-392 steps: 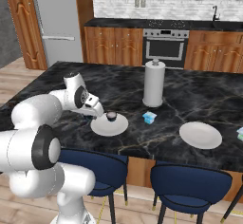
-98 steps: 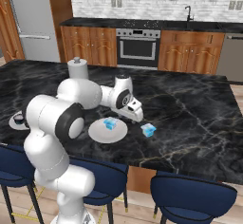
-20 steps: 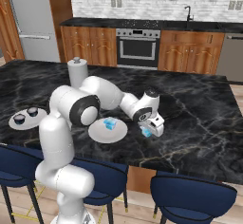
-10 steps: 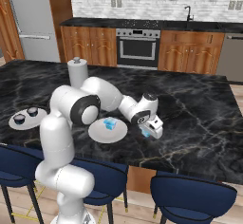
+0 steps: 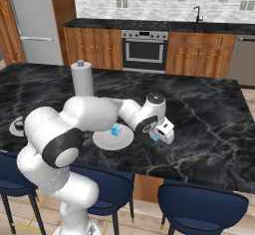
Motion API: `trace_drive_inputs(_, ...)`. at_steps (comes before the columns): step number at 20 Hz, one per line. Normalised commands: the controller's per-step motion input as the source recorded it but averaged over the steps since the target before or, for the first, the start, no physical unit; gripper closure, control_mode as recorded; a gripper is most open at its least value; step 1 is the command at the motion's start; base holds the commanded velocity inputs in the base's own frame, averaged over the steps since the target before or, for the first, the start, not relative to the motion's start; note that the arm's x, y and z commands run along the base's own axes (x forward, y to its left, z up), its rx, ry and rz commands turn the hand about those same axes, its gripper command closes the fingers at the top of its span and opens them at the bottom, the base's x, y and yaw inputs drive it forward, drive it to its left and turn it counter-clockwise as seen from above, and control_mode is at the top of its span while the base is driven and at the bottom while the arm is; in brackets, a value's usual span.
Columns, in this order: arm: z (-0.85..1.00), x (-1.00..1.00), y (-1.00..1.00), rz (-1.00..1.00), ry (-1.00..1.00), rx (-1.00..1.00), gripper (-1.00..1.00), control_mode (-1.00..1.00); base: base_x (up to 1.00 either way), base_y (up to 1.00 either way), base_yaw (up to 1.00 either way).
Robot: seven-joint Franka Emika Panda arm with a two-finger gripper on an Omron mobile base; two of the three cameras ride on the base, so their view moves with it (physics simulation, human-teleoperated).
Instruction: Place two yogurt containers on each plate.
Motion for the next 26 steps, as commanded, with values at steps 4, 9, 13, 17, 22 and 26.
trace_drive_inputs(4, 0.71, -0.72, 0.77, 0.08, 0.02, -0.1, 1.0, -1.0, 0.0, 0.0, 0.0)
trace_drive_inputs(9, 0.38, -0.37, 0.96, 0.12, 0.1, 0.0, 1.0, -1.0, 0.0, 0.0, 0.0)
trace_drive_inputs(13, 0.21, -0.09, 0.72, 0.08, 0.21, 0.02, 1.0, -1.0, 0.0, 0.0, 0.0)
trace_drive_inputs(17, -0.02, 0.02, 0.95, 0.02, 0.0, 0.0, 1.0, -1.0, 0.0, 0.0, 0.0)
trace_drive_inputs(22, -0.03, 0.24, 0.69, 0.01, 0.0, 0.0, 1.0, -1.0, 0.0, 0.0, 0.0)
trace_drive_inputs(26, -0.18, 0.17, 0.51, 0.02, 0.0, 0.0, 1.0, -1.0, 0.0, 0.0, 0.0)
